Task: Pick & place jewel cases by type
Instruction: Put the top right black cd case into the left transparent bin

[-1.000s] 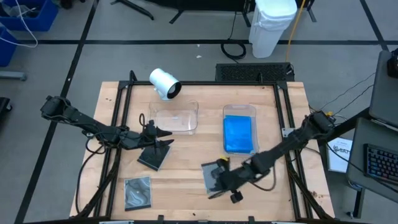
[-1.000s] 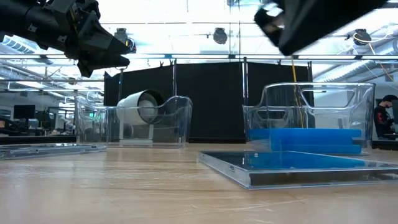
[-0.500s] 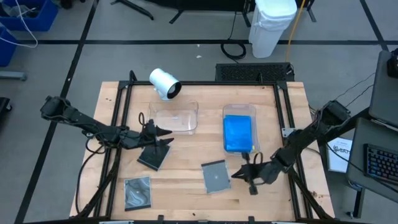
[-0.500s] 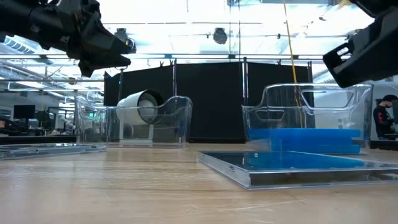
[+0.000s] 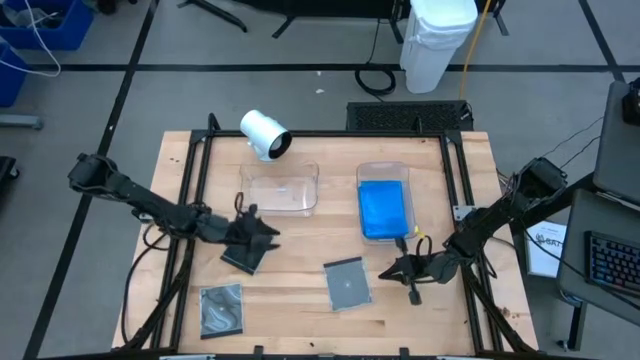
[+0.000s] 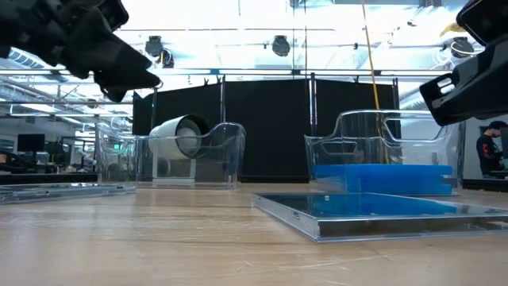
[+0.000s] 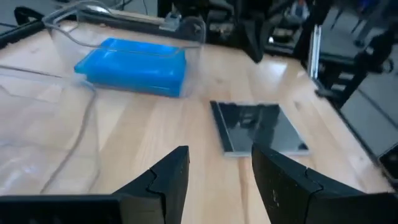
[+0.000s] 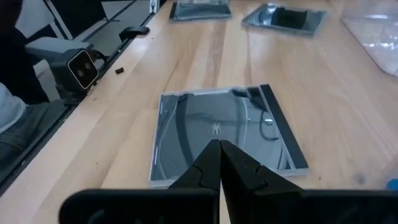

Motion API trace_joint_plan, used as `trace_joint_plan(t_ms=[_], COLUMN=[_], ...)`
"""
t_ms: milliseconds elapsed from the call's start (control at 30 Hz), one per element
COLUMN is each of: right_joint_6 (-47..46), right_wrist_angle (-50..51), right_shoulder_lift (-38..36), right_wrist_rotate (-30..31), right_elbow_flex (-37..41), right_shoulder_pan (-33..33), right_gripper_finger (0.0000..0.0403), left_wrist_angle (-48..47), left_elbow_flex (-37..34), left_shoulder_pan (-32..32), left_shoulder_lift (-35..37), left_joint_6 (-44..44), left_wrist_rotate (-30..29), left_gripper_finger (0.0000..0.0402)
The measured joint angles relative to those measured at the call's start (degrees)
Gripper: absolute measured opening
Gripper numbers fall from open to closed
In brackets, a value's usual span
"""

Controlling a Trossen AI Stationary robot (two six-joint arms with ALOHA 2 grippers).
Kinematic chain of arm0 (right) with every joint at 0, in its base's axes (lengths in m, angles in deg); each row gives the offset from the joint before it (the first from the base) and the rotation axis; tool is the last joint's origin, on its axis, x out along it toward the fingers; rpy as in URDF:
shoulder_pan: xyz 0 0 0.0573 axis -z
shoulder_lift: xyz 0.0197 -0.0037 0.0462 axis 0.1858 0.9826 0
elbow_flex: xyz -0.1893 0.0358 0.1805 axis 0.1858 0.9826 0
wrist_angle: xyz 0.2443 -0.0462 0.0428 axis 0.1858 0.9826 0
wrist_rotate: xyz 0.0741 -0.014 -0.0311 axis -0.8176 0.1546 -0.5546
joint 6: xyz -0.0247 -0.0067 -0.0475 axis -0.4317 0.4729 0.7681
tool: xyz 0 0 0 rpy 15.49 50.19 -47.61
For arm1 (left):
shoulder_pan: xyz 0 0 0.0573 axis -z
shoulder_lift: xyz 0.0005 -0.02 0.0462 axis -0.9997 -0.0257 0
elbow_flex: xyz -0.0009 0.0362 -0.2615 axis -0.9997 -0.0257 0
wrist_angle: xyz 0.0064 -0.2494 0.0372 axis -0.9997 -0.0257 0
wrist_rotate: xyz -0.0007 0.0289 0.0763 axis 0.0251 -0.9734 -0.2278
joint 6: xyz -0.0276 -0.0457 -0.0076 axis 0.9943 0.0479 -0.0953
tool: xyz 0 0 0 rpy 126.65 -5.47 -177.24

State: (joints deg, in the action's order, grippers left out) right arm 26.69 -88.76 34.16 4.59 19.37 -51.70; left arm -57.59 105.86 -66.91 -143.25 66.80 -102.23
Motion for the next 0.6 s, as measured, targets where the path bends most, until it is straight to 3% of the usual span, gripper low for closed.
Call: trace_joint_plan(t_ms=[167,400,533,600], right_joint_6=[2.0,5.5,5.9,3.6], right_wrist_angle=[-1.8,-3.8,13.4,24.5], right_shoulder_lift=[0.0,0.0,0.1,0.9], right_wrist_rotate=[-0.1,-0.2,0.0,0.0], right_elbow_flex=[0.0,-1.7,-10.5,-16.2], right_shoulder_pan=[0.0,0.0,0.0,0.0], right_gripper_finger=[0.0,0.0,0.0,0.0], left_wrist_angle=[-0.9,-5.0,-16.4,-21.1], left_elbow_flex=[4.4,18.8,27.3,30.2], left_shoulder_pan=[6.3,11.2,10.5,9.3], left_shoulder_lift=[-10.1,-27.8,-34.8,-36.9], left_joint_6=[-2.8,-11.1,-8.1,-4.8], left_wrist_rotate=[-8.4,-7.2,-6.7,-5.0], left_gripper_finger=[0.017,0.0072,0.0014,0.0007])
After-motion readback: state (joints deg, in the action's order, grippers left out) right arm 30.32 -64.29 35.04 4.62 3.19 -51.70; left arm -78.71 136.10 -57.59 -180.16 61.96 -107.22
